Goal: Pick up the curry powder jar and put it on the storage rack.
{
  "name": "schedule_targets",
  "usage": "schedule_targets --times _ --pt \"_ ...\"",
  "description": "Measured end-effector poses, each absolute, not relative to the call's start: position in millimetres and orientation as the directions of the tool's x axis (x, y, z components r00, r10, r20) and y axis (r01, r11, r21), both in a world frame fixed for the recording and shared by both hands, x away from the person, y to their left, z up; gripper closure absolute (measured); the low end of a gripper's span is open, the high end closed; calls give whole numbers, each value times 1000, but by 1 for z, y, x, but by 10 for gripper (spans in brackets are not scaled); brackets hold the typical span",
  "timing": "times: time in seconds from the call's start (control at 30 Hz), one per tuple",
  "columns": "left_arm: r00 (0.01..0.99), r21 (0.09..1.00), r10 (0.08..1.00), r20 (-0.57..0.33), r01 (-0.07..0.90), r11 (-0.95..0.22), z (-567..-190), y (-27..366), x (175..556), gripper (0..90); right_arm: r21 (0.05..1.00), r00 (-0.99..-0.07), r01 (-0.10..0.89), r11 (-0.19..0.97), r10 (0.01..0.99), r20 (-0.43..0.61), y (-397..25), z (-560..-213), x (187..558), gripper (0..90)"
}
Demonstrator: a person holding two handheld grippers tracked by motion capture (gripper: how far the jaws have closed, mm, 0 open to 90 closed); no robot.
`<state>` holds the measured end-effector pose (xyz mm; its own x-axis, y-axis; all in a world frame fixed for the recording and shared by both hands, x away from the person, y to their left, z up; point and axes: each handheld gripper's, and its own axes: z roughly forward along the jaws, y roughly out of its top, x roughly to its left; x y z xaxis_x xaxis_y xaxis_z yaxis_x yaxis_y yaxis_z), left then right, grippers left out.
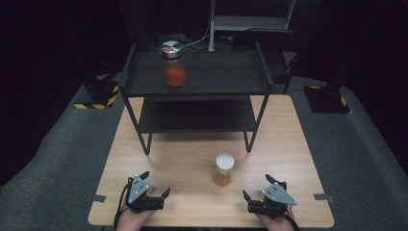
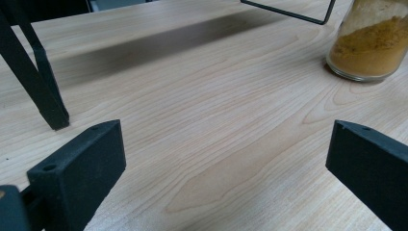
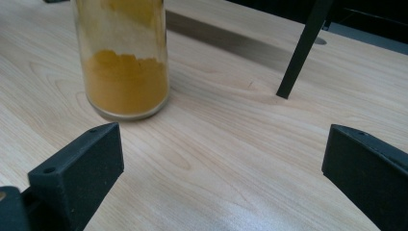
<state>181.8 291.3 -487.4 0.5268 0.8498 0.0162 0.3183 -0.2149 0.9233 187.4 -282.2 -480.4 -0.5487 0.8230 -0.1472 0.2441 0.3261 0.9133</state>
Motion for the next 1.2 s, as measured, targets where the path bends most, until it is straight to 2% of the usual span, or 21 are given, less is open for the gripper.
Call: schedule_targets --times 0.7,1.2 --pt "537 919 843 27 319 -233 -486 291 183 5 938 -573 210 277 812 -111 -265 -439 192 0" --pt "552 923 833 30 305 -235 -487 294 182 4 946 -624 215 243 779 -58 -242 -429 209 2"
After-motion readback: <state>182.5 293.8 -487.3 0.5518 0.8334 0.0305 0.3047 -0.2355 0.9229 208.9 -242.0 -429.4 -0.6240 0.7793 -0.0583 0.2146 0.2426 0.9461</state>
